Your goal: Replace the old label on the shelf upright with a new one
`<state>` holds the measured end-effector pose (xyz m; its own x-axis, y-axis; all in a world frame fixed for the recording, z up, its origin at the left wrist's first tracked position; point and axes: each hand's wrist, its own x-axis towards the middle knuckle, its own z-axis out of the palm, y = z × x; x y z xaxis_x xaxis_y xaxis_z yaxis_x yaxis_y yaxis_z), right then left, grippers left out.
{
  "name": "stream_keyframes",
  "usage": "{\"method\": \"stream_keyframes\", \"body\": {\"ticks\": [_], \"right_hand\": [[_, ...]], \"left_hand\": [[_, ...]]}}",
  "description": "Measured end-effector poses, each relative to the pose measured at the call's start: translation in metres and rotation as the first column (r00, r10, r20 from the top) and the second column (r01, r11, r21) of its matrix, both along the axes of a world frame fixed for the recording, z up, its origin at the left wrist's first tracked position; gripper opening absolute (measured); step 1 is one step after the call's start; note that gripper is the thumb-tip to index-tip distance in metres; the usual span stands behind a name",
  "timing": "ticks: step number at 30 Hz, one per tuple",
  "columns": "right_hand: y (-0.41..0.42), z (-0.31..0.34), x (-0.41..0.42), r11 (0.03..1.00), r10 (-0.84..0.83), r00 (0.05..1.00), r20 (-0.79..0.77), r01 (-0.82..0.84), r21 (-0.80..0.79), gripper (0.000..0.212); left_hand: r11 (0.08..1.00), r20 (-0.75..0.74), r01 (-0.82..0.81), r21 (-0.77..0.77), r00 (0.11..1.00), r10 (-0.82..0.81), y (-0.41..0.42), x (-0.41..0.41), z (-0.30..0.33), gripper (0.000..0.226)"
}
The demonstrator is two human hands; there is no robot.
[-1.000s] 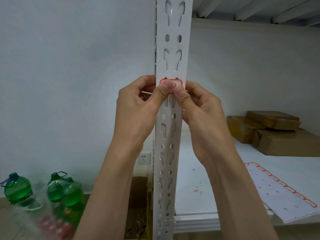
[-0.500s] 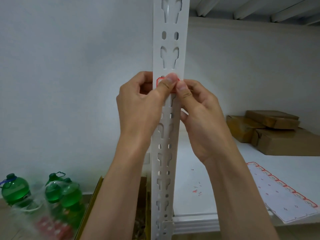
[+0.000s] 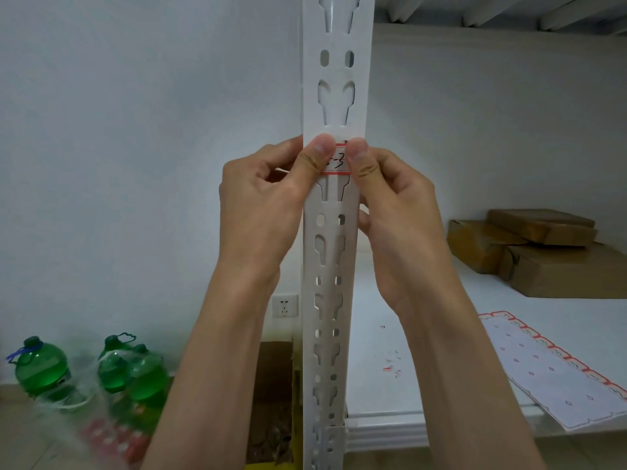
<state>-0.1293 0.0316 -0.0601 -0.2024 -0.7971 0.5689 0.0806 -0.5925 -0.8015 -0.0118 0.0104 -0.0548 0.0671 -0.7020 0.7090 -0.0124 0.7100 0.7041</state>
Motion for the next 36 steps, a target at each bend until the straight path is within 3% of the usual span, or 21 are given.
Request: {"method": "stream_keyframes", "body": {"ticks": [3, 6, 12, 14, 18, 22, 27, 32, 36], "right_hand": [[0.002, 0.0, -0.004, 0.999, 0.042, 0.999, -0.004, -0.042, -0.002, 0.022], [-0.001, -0.001, 0.0, 0.996, -0.089, 0.995, -0.052, 0.088, -0.023, 0.014], [-0.002, -0.003, 0.004, 0.985, -0.171, 0.983, -0.069, 0.167, -0.05, 0.02], [0.0, -0.003, 0.004, 0.987, -0.157, 0.985, -0.071, 0.155, -0.037, 0.02], [0.003, -0.003, 0.005, 0.991, -0.133, 0.988, -0.076, 0.131, -0.032, 0.024], [0.007, -0.001, 0.007, 0.999, -0.038, 0.999, -0.004, 0.038, -0.015, 0.036], [0.005, -0.005, 0.008, 0.999, -0.032, 0.999, 0.016, 0.032, -0.014, 0.031], [0.002, -0.004, 0.008, 0.997, -0.081, 0.997, 0.012, 0.081, -0.015, 0.026], [-0.001, -0.004, 0.012, 0.986, -0.167, 0.986, -0.028, 0.166, -0.034, 0.027]], "left_hand": [[0.998, 0.024, 0.061, 0.029, 0.998, -0.062, 0.0, 0.005, -0.001, 0.025], [0.998, 0.064, 0.059, 0.032, 0.996, -0.061, 0.0, 0.007, -0.001, 0.028], [0.999, 0.073, 0.028, 0.022, 0.997, -0.03, 0.001, 0.004, 0.0, 0.027], [0.999, 0.084, 0.031, 0.043, 0.996, -0.035, 0.0, 0.005, 0.0, 0.032], [0.998, 0.051, 0.001, 0.062, 0.999, -0.004, 0.003, 0.0, 0.002, 0.022], [0.99, 0.047, -0.14, 0.02, 0.989, 0.139, 0.006, -0.012, 0.002, 0.032], [0.989, -0.015, 0.076, 0.123, 0.997, -0.075, 0.005, -0.002, 0.004, 0.033], [0.998, 0.056, -0.031, 0.057, 0.998, 0.028, 0.003, -0.001, 0.005, 0.028], [0.998, 0.056, -0.026, 0.049, 0.998, 0.023, 0.003, -0.002, 0.005, 0.025]]}}
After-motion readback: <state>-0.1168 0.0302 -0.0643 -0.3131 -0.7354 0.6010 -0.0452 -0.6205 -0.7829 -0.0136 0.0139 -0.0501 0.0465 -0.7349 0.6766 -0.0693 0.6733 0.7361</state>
